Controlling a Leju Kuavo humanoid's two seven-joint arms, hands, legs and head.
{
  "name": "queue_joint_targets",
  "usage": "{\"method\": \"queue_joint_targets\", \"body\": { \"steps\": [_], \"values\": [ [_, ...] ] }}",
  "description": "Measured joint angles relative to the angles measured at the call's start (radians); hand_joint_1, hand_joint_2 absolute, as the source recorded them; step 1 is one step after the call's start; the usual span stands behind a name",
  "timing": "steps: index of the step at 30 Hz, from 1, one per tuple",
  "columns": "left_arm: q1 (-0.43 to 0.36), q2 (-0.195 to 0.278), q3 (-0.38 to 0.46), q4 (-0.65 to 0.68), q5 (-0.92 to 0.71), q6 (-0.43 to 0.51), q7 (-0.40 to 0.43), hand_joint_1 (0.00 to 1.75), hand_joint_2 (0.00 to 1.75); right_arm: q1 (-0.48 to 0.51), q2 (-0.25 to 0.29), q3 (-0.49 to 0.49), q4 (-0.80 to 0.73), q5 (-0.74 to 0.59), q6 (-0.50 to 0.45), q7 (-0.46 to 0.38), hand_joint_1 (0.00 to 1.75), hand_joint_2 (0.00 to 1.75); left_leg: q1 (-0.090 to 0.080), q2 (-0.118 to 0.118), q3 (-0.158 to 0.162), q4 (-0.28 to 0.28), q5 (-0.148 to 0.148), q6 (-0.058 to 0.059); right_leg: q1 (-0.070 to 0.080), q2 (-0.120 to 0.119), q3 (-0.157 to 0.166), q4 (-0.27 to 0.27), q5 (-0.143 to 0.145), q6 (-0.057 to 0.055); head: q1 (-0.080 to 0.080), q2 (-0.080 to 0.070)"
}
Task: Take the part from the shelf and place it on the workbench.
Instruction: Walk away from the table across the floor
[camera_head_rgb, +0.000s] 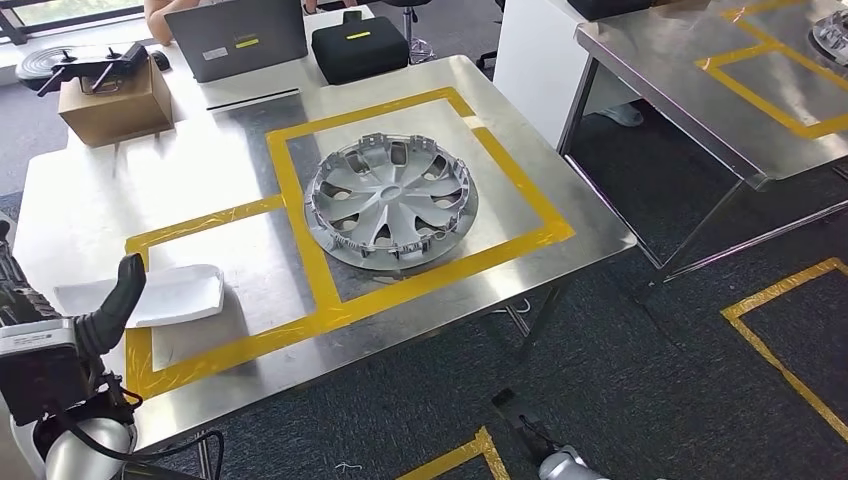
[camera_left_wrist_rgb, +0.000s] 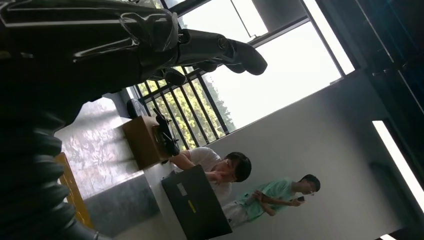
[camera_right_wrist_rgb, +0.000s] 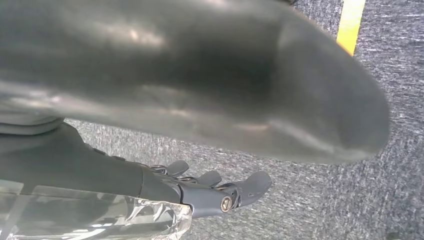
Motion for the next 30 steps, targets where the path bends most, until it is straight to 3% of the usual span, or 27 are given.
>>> {"method": "queue_joint_targets", "body": {
  "steps": [2,3,7,9,11,12,13,14,16,18,21,23,26,27,28,29,30],
  "values": [
    [0.008,0.001,-0.007,-0.035,0.006,0.003,0.000,0.00,0.00,0.005,0.002,0.000,0.000,-0.001,0.000,-0.004,0.00,0.00,-0.004,0.001,0.075,-0.138,0.048,0.014,0.004,0.000,0.002,0.000,0.000,0.002,0.000,0.000],
    [0.011,0.002,-0.011,-0.050,0.008,0.004,0.000,0.00,0.00,0.007,0.002,-0.001,0.000,-0.001,0.001,-0.005,0.00,0.00,-0.007,0.001,0.098,-0.179,0.057,0.019,0.006,0.000,0.002,0.001,0.000,0.005,0.000,0.000],
    [0.031,0.009,-0.025,-0.100,0.021,-0.003,0.005,0.00,0.00,0.015,0.004,0.000,0.000,-0.004,0.008,-0.008,0.00,0.00,-0.007,0.003,0.113,-0.208,0.067,0.035,0.005,-0.001,-0.009,0.012,-0.005,0.022,0.001,0.000],
    [0.038,0.012,-0.032,-0.129,0.039,-0.014,0.006,0.00,0.00,0.017,0.004,0.001,0.000,-0.004,0.009,-0.010,0.00,0.00,-0.001,0.004,0.117,-0.216,0.076,0.043,0.004,-0.001,-0.050,0.098,-0.048,0.017,0.001,0.000],
    [0.055,0.016,-0.038,-0.159,0.079,-0.022,0.005,0.00,0.00,0.020,0.005,0.001,0.000,-0.007,0.009,-0.013,0.00,0.00,-0.003,0.004,0.113,-0.215,0.077,0.046,0.004,-0.001,-0.116,0.241,-0.108,0.013,0.001,0.000],
    [0.069,0.018,-0.039,-0.175,0.103,-0.024,0.002,0.00,0.00,0.023,0.006,0.002,0.000,-0.010,0.010,-0.014,0.00,0.00,-0.004,0.004,0.111,-0.214,0.077,0.046,0.003,-0.001,-0.137,0.289,-0.124,0.016,0.001,0.000],
    [0.083,0.020,-0.041,-0.190,0.124,-0.024,-0.003,0.00,0.00,0.025,0.007,0.002,0.000,-0.012,0.010,-0.015,0.00,0.00,-0.004,0.004,0.110,-0.213,0.076,0.045,0.002,-0.001,-0.140,0.300,-0.124,0.023,0.001,0.000],
    [0.096,0.022,-0.042,-0.204,0.140,-0.022,-0.009,0.00,0.00,0.027,0.008,0.003,0.000,-0.015,0.010,-0.016,0.00,0.00,-0.004,0.003,0.110,-0.211,0.076,0.044,0.000,-0.001,-0.122,0.268,-0.108,0.033,0.001,0.000],
    [0.114,0.027,-0.044,-0.230,0.154,-0.018,-0.020,0.00,0.00,0.027,0.009,0.004,0.000,-0.017,0.011,-0.017,0.00,0.00,-0.005,0.001,0.111,-0.206,0.072,0.038,-0.002,-0.002,-0.046,0.122,-0.057,0.049,0.001,0.000],
    [0.124,0.031,-0.046,-0.250,0.160,-0.016,-0.024,0.00,0.00,0.026,0.009,0.005,0.000,-0.019,0.011,-0.018,0.00,0.00,-0.008,-0.001,0.109,-0.201,0.068,0.029,0.000,-0.002,0.006,0.021,-0.027,0.044,0.001,0.000],
    [0.132,0.036,-0.049,-0.268,0.164,-0.013,-0.026,0.00,0.00,0.027,0.010,0.007,0.000,-0.020,0.013,-0.018,0.00,0.00,-0.008,-0.001,0.107,-0.202,0.068,0.016,0.003,-0.001,0.014,0.006,-0.020,0.024,0.000,0.000],
    [0.134,0.040,-0.051,-0.277,0.164,-0.012,-0.027,0.00,0.00,0.027,0.010,0.007,0.000,-0.021,0.015,-0.019,0.00,0.00,-0.005,0.000,0.088,-0.162,0.038,0.005,-0.002,-0.001,0.016,0.002,-0.017,0.013,0.000,0.000],
    [0.138,0.046,-0.054,-0.283,0.166,-0.008,-0.032,0.00,0.00,0.027,0.010,0.008,0.000,-0.024,0.020,-0.020,0.00,0.00,0.000,0.001,-0.004,0.037,-0.061,-0.008,-0.001,-0.002,0.015,0.001,-0.013,0.002,0.000,0.000],
    [0.140,0.048,-0.056,-0.283,0.165,-0.004,-0.035,0.00,0.00,0.027,0.010,0.009,0.000,-0.026,0.021,-0.020,0.00,0.00,0.000,0.001,-0.029,0.090,-0.078,-0.009,0.000,-0.002,0.014,0.002,-0.011,0.001,0.000,0.000],
    [0.143,0.050,-0.056,-0.284,0.159,0.003,-0.039,0.00,0.00,0.027,0.011,0.010,0.000,-0.029,0.022,-0.020,0.00,0.00,0.000,0.001,-0.035,0.107,-0.077,-0.008,0.000,-0.003,0.013,0.002,-0.010,0.000,0.000,0.000],
    [0.144,0.053,-0.057,-0.286,0.151,0.012,-0.044,0.00,0.00,0.027,0.011,0.012,0.000,-0.032,0.023,-0.020,0.00,0.00,0.000,0.001,-0.018,0.077,-0.054,-0.005,0.001,-0.002,0.014,0.002,-0.009,0.000,0.000,0.000],
    [0.145,0.054,-0.058,-0.289,0.142,0.021,-0.047,0.00,0.00,0.027,0.011,0.014,0.000,-0.035,0.023,-0.020,0.00,0.00,-0.001,0.001,0.019,0.010,-0.019,0.001,0.002,-0.001,0.014,0.002,-0.009,0.000,0.000,0.000]
  ]
}}
